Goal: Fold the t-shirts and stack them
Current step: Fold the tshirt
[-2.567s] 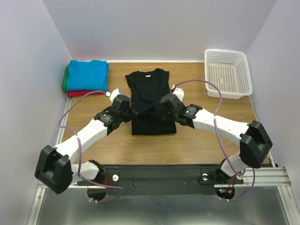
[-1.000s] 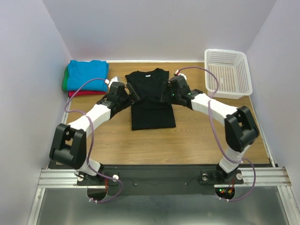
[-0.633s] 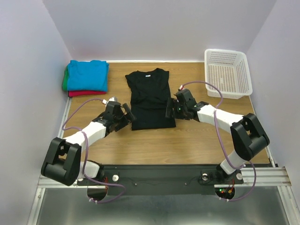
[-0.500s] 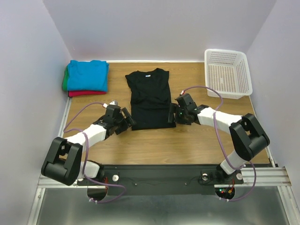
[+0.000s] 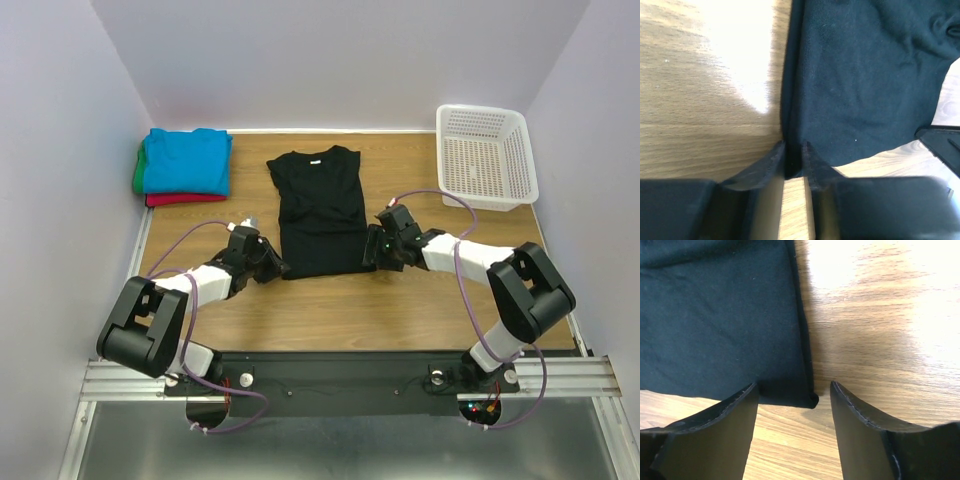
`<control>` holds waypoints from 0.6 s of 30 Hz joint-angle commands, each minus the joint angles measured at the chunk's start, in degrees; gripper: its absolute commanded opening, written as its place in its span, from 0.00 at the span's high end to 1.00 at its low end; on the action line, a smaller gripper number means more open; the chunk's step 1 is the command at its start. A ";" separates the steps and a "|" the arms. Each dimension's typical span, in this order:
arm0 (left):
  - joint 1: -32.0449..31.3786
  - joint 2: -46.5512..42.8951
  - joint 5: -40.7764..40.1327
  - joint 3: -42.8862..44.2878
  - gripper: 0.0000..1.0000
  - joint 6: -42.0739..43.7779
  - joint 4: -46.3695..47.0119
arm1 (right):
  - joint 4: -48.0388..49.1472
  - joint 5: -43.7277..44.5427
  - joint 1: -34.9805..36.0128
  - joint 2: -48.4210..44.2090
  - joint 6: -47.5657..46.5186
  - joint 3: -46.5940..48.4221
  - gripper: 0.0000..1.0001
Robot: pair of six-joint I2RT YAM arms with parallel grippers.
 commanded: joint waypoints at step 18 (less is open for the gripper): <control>-1.90 -5.04 3.28 -2.78 1.00 1.40 -4.65 | 1.73 -8.99 -0.39 -8.96 2.55 -7.70 0.99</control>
